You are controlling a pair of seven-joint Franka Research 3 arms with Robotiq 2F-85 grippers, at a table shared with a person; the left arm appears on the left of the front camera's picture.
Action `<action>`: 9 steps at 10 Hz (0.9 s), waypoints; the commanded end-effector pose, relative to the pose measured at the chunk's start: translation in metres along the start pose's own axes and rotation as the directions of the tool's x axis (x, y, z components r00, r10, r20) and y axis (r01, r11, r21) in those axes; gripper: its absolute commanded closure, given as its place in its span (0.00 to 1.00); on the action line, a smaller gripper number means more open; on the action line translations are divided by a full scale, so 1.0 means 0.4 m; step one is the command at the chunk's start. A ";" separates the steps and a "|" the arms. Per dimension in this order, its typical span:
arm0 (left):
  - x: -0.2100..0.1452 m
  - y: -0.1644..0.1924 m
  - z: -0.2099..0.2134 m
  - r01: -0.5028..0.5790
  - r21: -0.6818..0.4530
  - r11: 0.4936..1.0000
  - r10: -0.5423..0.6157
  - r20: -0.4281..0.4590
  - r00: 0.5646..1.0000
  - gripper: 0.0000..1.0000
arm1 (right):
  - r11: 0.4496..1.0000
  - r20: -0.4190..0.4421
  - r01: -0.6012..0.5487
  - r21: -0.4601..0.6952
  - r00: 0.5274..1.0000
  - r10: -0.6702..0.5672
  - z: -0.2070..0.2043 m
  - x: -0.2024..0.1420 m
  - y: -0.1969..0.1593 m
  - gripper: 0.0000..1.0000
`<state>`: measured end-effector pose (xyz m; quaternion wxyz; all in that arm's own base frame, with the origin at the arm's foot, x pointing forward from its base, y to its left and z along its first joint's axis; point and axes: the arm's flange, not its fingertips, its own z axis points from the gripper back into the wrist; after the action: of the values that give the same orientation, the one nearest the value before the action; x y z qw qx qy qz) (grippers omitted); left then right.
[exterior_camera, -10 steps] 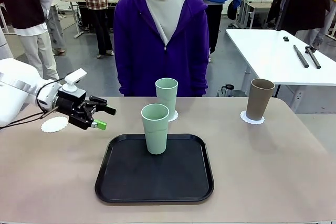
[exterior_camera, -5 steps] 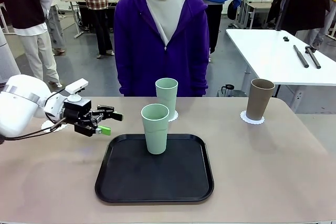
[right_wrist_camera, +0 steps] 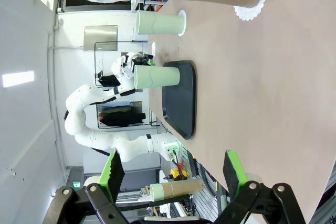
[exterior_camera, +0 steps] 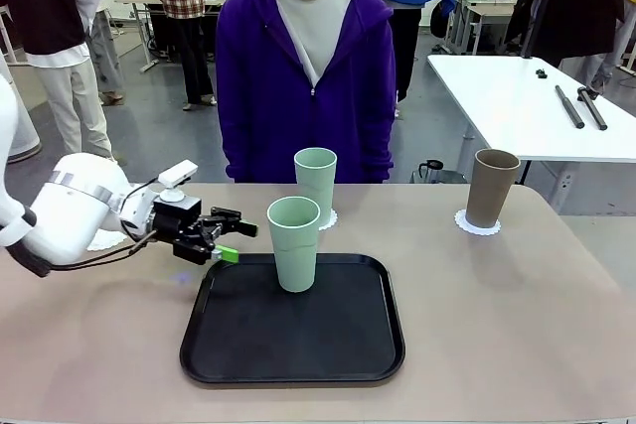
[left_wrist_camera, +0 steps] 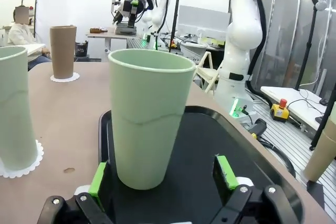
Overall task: Place coasters on the table and set cups on them.
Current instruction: Take one Reusable plastic cup from the Flat Tray and place it on a coaster set by the human.
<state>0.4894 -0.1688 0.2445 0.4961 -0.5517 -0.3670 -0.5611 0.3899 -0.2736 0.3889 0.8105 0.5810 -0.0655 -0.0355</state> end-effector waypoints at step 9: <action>-0.022 0.076 -0.098 0.077 0.007 0.997 -0.077 -0.012 0.997 0.00 | 1.000 -0.007 -0.003 0.005 1.000 0.003 0.002 0.002 0.004 0.00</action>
<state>0.5055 -0.2054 0.2301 0.4867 -0.5379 -0.3699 -0.5804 0.3899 -0.2736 0.3889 0.8105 0.5810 -0.0655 -0.0355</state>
